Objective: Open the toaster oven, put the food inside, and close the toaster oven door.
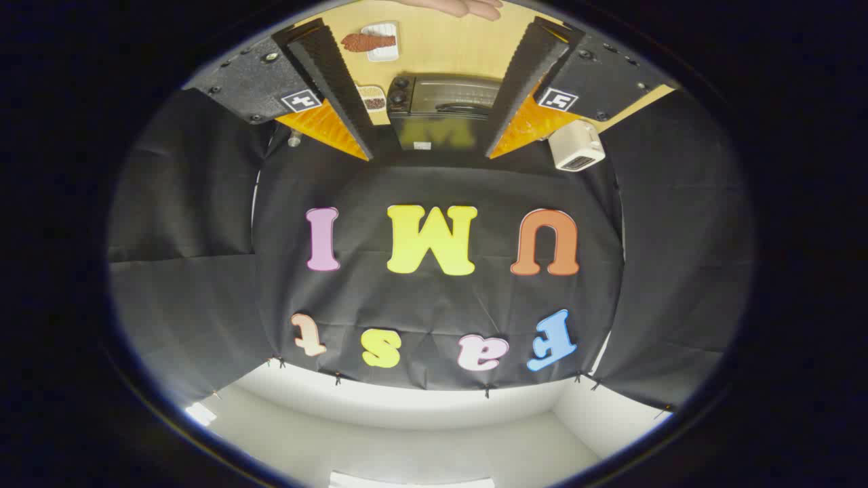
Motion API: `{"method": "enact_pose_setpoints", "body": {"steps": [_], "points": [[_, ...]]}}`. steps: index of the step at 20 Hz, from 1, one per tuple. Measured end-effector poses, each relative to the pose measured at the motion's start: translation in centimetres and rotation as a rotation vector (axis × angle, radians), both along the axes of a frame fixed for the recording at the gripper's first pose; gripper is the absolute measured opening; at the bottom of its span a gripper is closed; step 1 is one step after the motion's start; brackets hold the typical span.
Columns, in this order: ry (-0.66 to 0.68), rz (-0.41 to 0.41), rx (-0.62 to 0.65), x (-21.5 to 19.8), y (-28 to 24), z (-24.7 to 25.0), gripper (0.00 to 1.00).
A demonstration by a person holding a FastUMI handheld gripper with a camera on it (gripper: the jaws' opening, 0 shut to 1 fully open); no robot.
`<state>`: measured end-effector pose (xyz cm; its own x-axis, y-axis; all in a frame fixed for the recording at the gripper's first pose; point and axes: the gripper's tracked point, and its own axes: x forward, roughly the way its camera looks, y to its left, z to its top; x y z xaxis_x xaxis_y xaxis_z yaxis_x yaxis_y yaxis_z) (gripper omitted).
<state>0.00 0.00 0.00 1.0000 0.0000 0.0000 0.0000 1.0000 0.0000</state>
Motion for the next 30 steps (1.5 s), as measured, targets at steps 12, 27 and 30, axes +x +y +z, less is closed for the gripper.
{"method": "enact_pose_setpoints", "body": {"steps": [12,27,30], "points": [[0.014,0.027,0.007,4.7,1.9,-3.0,1.0],[0.299,0.049,-0.057,24.0,6.3,-18.1,1.0],[0.371,0.059,-0.079,25.4,7.0,-20.3,1.0]]}}
